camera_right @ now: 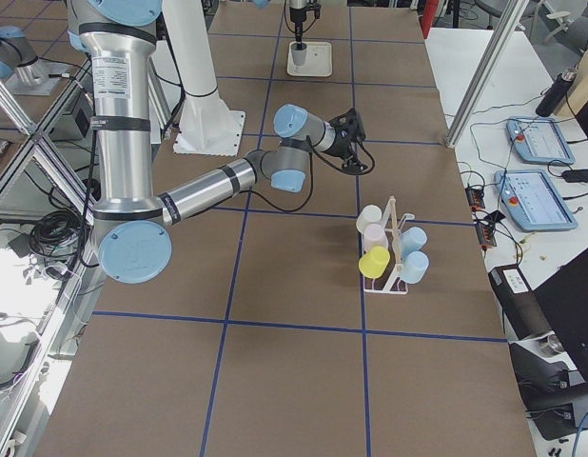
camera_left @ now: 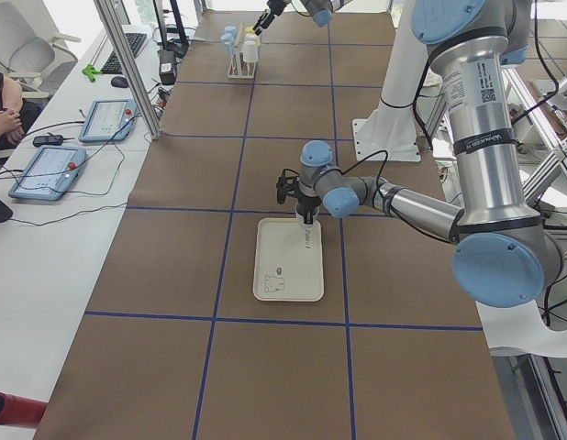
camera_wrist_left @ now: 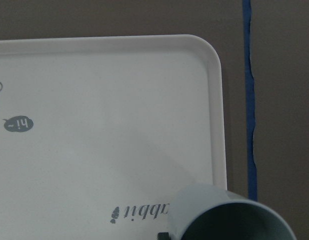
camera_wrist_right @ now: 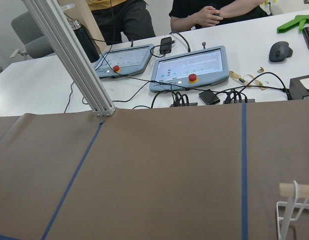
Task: Transfer IKEA cup to right arm and place on rack
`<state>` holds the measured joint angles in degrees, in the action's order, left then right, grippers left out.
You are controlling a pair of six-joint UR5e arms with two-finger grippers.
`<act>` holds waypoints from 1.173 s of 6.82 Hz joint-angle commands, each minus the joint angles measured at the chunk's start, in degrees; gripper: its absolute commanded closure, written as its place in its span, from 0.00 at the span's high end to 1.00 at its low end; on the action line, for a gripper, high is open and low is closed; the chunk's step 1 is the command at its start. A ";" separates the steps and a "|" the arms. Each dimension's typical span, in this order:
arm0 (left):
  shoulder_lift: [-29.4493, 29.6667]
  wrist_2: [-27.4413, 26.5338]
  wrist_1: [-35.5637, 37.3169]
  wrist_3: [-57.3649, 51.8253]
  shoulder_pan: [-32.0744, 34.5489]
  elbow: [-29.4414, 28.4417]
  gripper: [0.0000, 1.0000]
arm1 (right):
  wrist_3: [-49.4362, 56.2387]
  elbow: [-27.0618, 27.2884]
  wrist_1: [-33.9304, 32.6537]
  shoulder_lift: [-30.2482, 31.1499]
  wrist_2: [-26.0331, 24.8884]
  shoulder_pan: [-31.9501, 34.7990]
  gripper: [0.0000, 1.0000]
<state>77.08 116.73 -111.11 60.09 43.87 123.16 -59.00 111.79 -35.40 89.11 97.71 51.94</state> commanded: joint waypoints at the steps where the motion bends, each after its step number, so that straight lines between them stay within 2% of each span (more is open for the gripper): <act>1: 10.14 -0.10 7.30 9.00 4.28 2.26 0.00 | -0.15 0.01 0.16 -0.34 0.99 -0.09 1.00; 2: 16.29 -0.53 7.31 19.00 4.29 1.66 0.00 | -0.42 -0.17 0.16 -1.03 1.17 -0.09 1.00; 4: 27.98 -3.87 7.22 38.69 3.77 -0.88 0.00 | -11.16 -0.78 0.33 -4.89 1.26 -0.44 1.00; 5: 31.87 -8.57 6.35 49.05 1.76 -2.73 0.00 | -18.19 -0.78 0.68 -6.91 1.35 -1.05 1.00; 6: 32.52 -12.45 3.21 56.64 -0.95 -3.27 0.00 | -23.74 -0.78 0.69 -9.45 1.26 -2.27 1.00; 8: 33.31 -18.09 -12.21 72.38 -2.74 -7.56 0.00 | -38.33 -0.70 0.78 -15.60 0.82 -4.48 1.00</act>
<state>109.75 101.71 -114.99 123.68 42.06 117.96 -89.63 111.03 -34.67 77.00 98.74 48.58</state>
